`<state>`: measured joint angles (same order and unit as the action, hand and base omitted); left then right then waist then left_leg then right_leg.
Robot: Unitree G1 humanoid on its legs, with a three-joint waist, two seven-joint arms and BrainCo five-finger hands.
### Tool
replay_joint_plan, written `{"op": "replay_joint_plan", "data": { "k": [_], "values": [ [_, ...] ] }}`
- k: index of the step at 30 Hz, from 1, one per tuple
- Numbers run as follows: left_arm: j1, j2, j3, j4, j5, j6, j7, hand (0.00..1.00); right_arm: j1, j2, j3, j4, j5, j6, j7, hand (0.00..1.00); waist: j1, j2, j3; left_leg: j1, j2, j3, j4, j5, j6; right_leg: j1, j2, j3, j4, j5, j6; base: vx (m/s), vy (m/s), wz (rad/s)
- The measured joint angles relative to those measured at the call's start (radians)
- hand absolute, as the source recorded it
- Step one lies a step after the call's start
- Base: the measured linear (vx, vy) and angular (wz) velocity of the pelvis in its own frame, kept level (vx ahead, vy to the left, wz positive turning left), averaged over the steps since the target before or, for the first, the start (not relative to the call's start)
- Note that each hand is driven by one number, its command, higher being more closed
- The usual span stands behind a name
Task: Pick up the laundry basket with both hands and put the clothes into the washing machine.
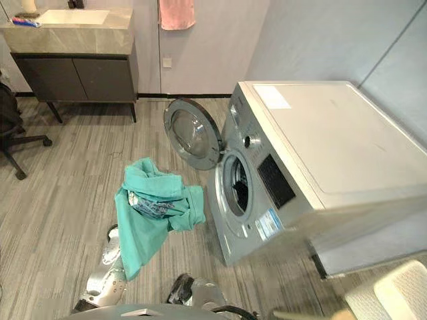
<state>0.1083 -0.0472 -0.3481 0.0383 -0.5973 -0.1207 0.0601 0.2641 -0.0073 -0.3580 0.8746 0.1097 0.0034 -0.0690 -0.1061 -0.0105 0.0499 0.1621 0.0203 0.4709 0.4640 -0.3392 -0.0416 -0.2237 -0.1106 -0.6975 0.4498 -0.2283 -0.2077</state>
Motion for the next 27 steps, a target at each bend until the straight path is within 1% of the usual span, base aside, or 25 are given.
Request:
{"op": "replay_joint_plan", "data": {
  "k": [1, 2, 3, 4, 5, 6, 7, 8, 9, 10, 11, 13, 15, 16, 17, 18, 19, 20, 21, 22, 23, 24, 25, 26, 27],
  "values": [
    [0.001, -0.011, 0.009, 0.000, 0.009, 0.000, 0.000, 1.00, 0.000, -0.004, 0.002, -0.003, 0.000, -0.001, 0.000, 0.00, 0.000, 0.007, 0.007, -0.040, 0.040, 0.000, 0.140, 0.036, 0.003, 0.033, 0.012, 0.004, -0.020, -0.006, 0.008, 0.51, -0.014, -0.13],
    [0.002, -0.011, 0.024, -0.002, 0.014, -0.002, 0.000, 1.00, 0.002, -0.010, 0.002, -0.012, 0.000, -0.001, -0.001, 0.00, 0.022, 0.014, 0.008, -0.122, 0.140, 0.002, 0.407, 0.146, 0.025, 0.091, 0.039, 0.038, -0.047, -0.017, 0.023, 0.45, -0.035, -0.64],
    [0.007, -0.012, 0.039, -0.008, 0.012, -0.004, 0.001, 1.00, 0.004, -0.016, 0.008, -0.017, -0.003, 0.003, -0.004, 0.00, 0.048, 0.018, 0.009, -0.167, 0.208, 0.007, 0.561, 0.185, 0.064, 0.125, 0.065, 0.080, -0.052, -0.038, 0.024, 0.44, -0.022, -1.09],
    [0.018, -0.012, 0.050, -0.018, 0.012, -0.008, 0.001, 1.00, 0.009, -0.023, 0.026, -0.031, -0.010, 0.001, -0.005, 0.00, 0.065, 0.017, 0.009, -0.208, 0.265, -0.002, 0.684, 0.205, 0.096, 0.153, 0.084, 0.111, -0.052, -0.058, 0.022, 0.50, -0.002, -1.47],
    [0.034, -0.012, 0.063, -0.028, 0.012, -0.011, 0.001, 1.00, 0.007, -0.030, 0.044, -0.038, -0.021, -0.001, -0.006, 0.00, 0.085, 0.018, 0.004, -0.257, 0.327, -0.011, 0.787, 0.207, 0.099, 0.179, 0.105, 0.176, -0.052, -0.078, 0.025, 0.48, 0.004, -1.71],
    [0.054, -0.012, 0.072, -0.025, 0.012, -0.011, 0.006, 1.00, 0.001, -0.033, 0.060, -0.037, -0.030, 0.001, -0.007, 0.00, 0.095, 0.010, -0.015, -0.306, 0.371, -0.022, 0.822, 0.198, 0.086, 0.194, 0.109, 0.234, -0.059, -0.085, 0.033, 0.47, 0.015, -1.66],
    [0.066, -0.012, 0.073, -0.023, 0.012, -0.011, 0.016, 1.00, -0.002, -0.031, 0.067, -0.038, -0.034, 0.000, -0.006, 0.00, 0.096, 0.004, -0.026, -0.345, 0.395, -0.028, 0.814, 0.189, 0.079, 0.205, 0.110, 0.269, -0.075, -0.074, 0.054, 0.37, 0.041, -1.27],
    [0.070, -0.012, 0.070, -0.020, 0.012, -0.011, 0.023, 1.00, -0.003, -0.030, 0.072, -0.037, -0.037, 0.000, -0.006, 0.00, 0.092, -0.001, -0.029, -0.361, 0.404, -0.028, 0.785, 0.182, 0.081, 0.211, 0.109, 0.299, -0.088, -0.070, 0.060, 0.30, 0.053, -1.16],
    [0.078, -0.012, 0.073, -0.005, 0.012, -0.010, 0.027, 1.00, -0.006, -0.028, 0.083, -0.035, -0.039, 0.000, -0.005, 0.00, 0.094, -0.012, -0.030, -0.381, 0.406, -0.027, 0.677, 0.167, 0.092, 0.236, 0.104, 0.360, -0.128, -0.055, 0.078, 0.37, 0.098, -1.20],
    [0.081, -0.012, 0.073, 0.010, 0.012, -0.010, 0.028, 1.00, -0.010, -0.026, 0.082, -0.033, -0.039, 0.000, -0.006, 0.00, 0.097, -0.015, -0.030, -0.391, 0.394, -0.041, 0.580, 0.158, 0.090, 0.249, 0.100, 0.401, -0.155, -0.042, 0.091, 0.35, 0.145, -1.52],
    [0.082, -0.012, 0.075, 0.040, 0.012, -0.008, 0.029, 1.00, -0.015, -0.027, 0.082, -0.029, -0.039, 0.000, -0.005, 0.00, 0.096, -0.015, -0.030, -0.396, 0.359, -0.091, 0.433, 0.141, 0.079, 0.265, 0.093, 0.459, -0.182, -0.029, 0.108, 0.35, 0.172, -1.44],
    [0.084, -0.009, 0.086, 0.079, 0.012, -0.006, 0.035, 1.00, -0.037, -0.031, 0.083, -0.001, -0.039, -0.001, -0.005, 0.00, 0.093, -0.016, -0.030, -0.404, 0.277, -0.213, 0.222, 0.125, 0.054, 0.268, 0.074, 0.551, -0.199, -0.020, 0.122, 0.33, 0.261, -1.35],
    [0.085, -0.005, 0.113, 0.129, 0.015, -0.005, 0.039, 1.00, -0.053, -0.031, 0.082, 0.030, -0.039, -0.002, -0.005, 0.00, 0.083, -0.025, -0.024, -0.415, 0.166, -0.408, 0.004, 0.129, 0.023, 0.290, 0.040, 0.637, -0.220, -0.007, 0.148, 0.38, 0.406, -1.28],
    [0.092, -0.005, 0.118, 0.142, 0.017, -0.005, 0.041, 1.00, -0.051, -0.033, 0.080, 0.044, -0.039, -0.007, -0.006, 0.00, 0.082, -0.024, -0.024, -0.414, 0.129, -0.486, -0.107, 0.162, 0.002, 0.296, 0.025, 0.680, -0.221, -0.005, 0.183, 0.30, 0.399, -1.18],
    [0.100, -0.006, 0.119, 0.140, 0.023, -0.005, 0.041, 1.00, -0.046, -0.035, 0.080, 0.043, -0.039, -0.008, -0.006, 0.00, 0.080, -0.017, -0.027, -0.410, 0.121, -0.514, -0.152, 0.195, -0.004, 0.297, 0.021, 0.702, -0.220, -0.011, 0.210, 0.29, 0.462, -1.32],
    [0.118, -0.014, 0.118, 0.135, 0.033, -0.007, 0.040, 1.00, -0.038, -0.046, 0.080, 0.038, -0.040, -0.011, -0.006, 0.00, 0.085, 0.010, -0.035, -0.408, 0.124, -0.543, -0.215, 0.308, 0.003, 0.300, 0.024, 0.752, -0.215, -0.038, 0.262, 0.23, 0.411, -1.18],
    [0.127, -0.012, 0.114, 0.130, 0.033, -0.007, 0.039, 1.00, -0.035, -0.059, 0.080, 0.031, -0.040, -0.013, -0.007, 0.00, 0.089, 0.039, -0.036, -0.413, 0.136, -0.554, -0.212, 0.345, -0.048, 0.301, 0.034, 0.782, -0.210, -0.058, 0.294, 0.26, 0.529, -1.33],
    [0.128, 0.012, 0.130, 0.144, 0.033, -0.003, 0.036, 1.00, -0.047, -0.037, 0.080, 0.040, -0.056, -0.012, -0.010, 0.00, 0.070, 0.003, -0.033, -0.422, 0.111, -0.510, -0.133, 0.260, -0.098, 0.286, -0.012, 0.836, -0.185, -0.094, 0.325, 0.19, 0.488, -1.11],
    [0.137, 0.016, 0.161, 0.138, 0.033, -0.004, 0.039, 1.00, -0.038, -0.012, 0.083, 0.025, -0.066, -0.017, -0.007, 0.00, 0.056, -0.036, -0.029, -0.417, 0.094, -0.452, -0.111, 0.220, -0.083, 0.260, -0.045, 0.881, -0.163, -0.084, 0.328, 0.15, 0.457, -1.03],
    [0.141, 0.018, 0.171, 0.136, 0.033, -0.005, 0.040, 1.00, -0.034, 0.001, 0.087, 0.015, -0.070, -0.020, -0.008, 0.00, 0.059, -0.048, -0.032, -0.417, 0.093, -0.419, -0.100, 0.205, -0.075, 0.242, -0.054, 0.913, -0.158, -0.071, 0.336, 0.10, 0.478, -1.74],
    [0.152, 0.022, 0.193, 0.132, 0.032, -0.007, 0.042, 1.00, -0.047, -0.008, 0.134, -0.014, -0.070, -0.022, -0.009, 0.00, 0.071, -0.053, -0.030, -0.412, 0.114, -0.295, -0.082, 0.169, -0.049, 0.172, -0.069, 0.978, -0.173, 0.005, 0.357, 0.05, 0.394, -1.86],
    [0.152, 0.026, 0.199, 0.132, 0.032, -0.008, 0.043, 1.00, -0.057, -0.017, 0.152, -0.027, -0.070, -0.020, -0.010, 0.00, 0.080, -0.050, -0.029, -0.407, 0.130, -0.248, -0.088, 0.163, -0.042, 0.146, -0.074, 0.971, -0.190, 0.041, 0.352, 0.04, 0.376, -2.14],
    [0.151, 0.031, 0.207, 0.130, 0.032, -0.008, 0.043, 1.00, -0.070, -0.026, 0.172, -0.033, -0.069, -0.021, -0.010, 0.00, 0.094, -0.046, -0.028, -0.405, 0.147, -0.199, -0.100, 0.160, -0.037, 0.119, -0.077, 0.948, -0.205, 0.078, 0.341, -0.04, 0.289, -2.02],
    [0.146, 0.040, 0.232, 0.129, 0.025, -0.013, 0.047, 1.00, -0.104, -0.028, 0.238, -0.034, -0.068, -0.020, -0.025, 0.00, 0.108, -0.044, -0.028, -0.409, 0.171, -0.110, -0.120, 0.161, -0.033, 0.051, -0.097, 0.817, -0.212, 0.114, 0.315, -0.03, 0.277, -2.08],
    [0.126, 0.052, 0.236, 0.135, 0.005, -0.016, 0.060, 1.00, -0.131, -0.018, 0.293, -0.034, -0.068, -0.021, -0.036, 0.00, 0.096, -0.043, -0.027, -0.436, 0.178, -0.066, -0.118, 0.160, -0.031, 0.005, -0.125, 0.619, -0.211, 0.126, 0.296, -0.03, 0.231, -1.68]
  ]
}}
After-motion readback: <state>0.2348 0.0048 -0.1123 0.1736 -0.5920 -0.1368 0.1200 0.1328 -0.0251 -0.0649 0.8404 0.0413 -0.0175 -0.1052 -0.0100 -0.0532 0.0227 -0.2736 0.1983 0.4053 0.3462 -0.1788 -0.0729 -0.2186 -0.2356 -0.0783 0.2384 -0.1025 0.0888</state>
